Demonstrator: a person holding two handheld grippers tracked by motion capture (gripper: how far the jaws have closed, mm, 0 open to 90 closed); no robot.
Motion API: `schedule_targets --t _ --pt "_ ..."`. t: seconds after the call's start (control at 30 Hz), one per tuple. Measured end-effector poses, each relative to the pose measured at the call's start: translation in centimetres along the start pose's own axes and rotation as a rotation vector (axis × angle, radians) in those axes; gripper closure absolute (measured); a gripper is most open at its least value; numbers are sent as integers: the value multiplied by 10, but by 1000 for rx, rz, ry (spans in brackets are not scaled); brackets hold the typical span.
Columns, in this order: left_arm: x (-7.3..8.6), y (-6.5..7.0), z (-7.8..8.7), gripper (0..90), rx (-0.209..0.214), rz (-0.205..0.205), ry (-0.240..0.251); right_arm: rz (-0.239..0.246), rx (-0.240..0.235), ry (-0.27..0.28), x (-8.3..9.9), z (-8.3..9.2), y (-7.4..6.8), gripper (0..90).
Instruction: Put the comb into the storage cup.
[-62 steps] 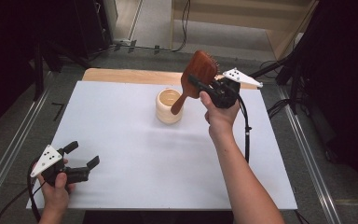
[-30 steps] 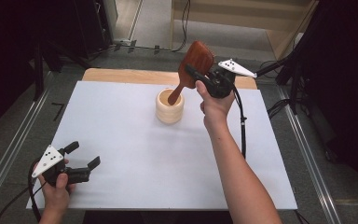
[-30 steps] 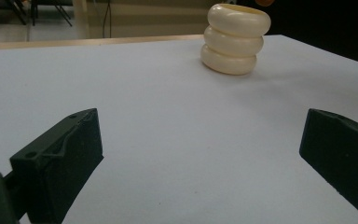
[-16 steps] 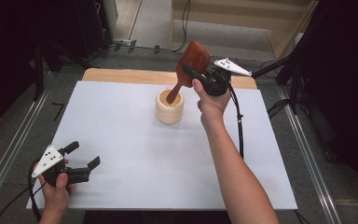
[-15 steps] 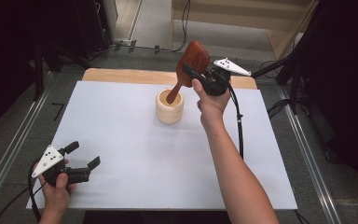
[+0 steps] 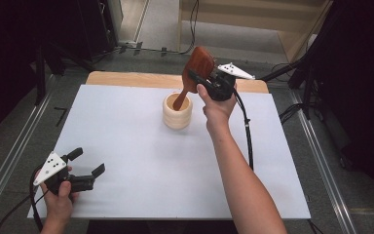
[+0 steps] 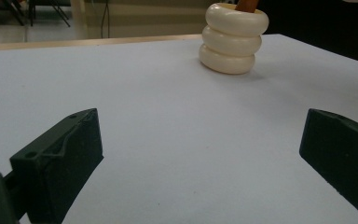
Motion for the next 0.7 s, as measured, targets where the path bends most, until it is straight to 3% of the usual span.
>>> schedule_targets --t 0.7 --pt "0 0 0 0 5 -6 -2 -28 23 -57 38 -13 8 542"
Point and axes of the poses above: each handheld gripper's, and its own axes: z roughly backward along the jaws, x roughly out of its underside, y roughly to its right, the point moved 2 cm from there along -z, roughly forward along the jaws, and after that the axes turned 10 degrees about y, right-handed, at the moved point
